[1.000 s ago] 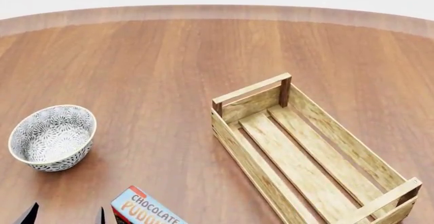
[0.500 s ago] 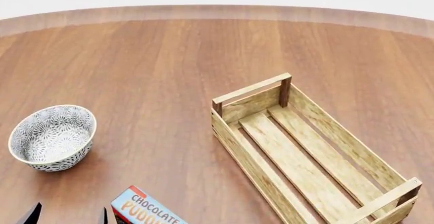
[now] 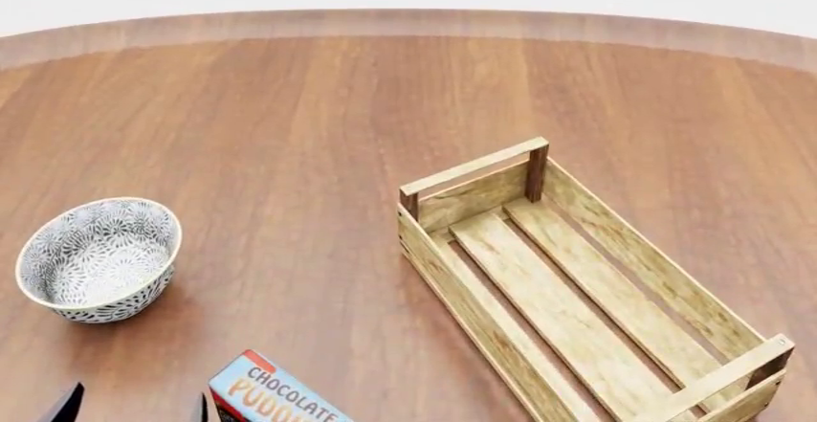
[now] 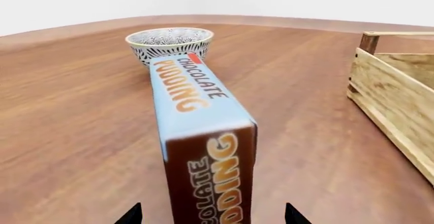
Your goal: Pick up the chocolate pudding and put it in the tray.
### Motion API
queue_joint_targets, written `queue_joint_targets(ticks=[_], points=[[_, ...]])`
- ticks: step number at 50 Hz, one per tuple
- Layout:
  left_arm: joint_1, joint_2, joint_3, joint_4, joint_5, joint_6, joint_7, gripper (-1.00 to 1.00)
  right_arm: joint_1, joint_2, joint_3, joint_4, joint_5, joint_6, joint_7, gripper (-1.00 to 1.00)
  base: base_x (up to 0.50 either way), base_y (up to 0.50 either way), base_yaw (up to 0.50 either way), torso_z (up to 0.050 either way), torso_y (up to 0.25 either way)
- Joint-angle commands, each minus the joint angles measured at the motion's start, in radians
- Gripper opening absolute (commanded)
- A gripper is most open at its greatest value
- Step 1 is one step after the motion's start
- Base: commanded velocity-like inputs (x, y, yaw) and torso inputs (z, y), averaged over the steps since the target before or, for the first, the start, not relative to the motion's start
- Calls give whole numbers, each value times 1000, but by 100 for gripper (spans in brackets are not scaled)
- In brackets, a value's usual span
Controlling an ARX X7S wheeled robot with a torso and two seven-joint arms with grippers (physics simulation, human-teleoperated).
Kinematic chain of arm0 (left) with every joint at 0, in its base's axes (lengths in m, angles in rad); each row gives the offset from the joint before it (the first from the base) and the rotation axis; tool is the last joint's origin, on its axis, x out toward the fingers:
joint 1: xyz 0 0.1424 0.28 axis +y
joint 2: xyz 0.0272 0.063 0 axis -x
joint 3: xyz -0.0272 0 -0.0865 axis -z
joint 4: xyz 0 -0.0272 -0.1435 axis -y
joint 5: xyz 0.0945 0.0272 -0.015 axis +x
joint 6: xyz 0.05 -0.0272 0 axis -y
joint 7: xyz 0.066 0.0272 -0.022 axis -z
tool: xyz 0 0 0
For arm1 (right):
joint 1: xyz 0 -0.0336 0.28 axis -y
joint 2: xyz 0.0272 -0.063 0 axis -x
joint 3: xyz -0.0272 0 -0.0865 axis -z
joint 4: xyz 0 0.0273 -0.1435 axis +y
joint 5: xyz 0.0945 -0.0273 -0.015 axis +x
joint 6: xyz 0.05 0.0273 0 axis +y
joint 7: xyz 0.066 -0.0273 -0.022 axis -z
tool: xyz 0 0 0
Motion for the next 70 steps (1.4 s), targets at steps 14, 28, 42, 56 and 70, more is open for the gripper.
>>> queue_joint_targets(ticks=[14, 28, 42, 56, 70], points=[[-6, -12, 15, -8, -2, 7, -19, 100, 63, -9, -21, 27, 13, 30, 0, 100, 0, 0, 0, 0, 0], [-5, -19, 30, -7, 2, 16, -28, 100, 169, -66, -41, 257, 2, -48, 0, 100, 0, 0, 0, 0, 0], [-7, -24, 40, -6, 2, 17, -37, 100, 197, -78, -58, 337, 24, -94, -10, 100, 0, 0, 0, 0, 0], [-7, -30, 51, -6, -1, 21, -42, 100, 171, -52, -67, 243, 51, -68, 25, -100, 0, 0, 0, 0, 0], [-12, -35, 58, -15, -7, 23, -47, 100, 119, 92, -24, -269, 90, 223, 196, -100, 0, 0, 0, 0, 0]])
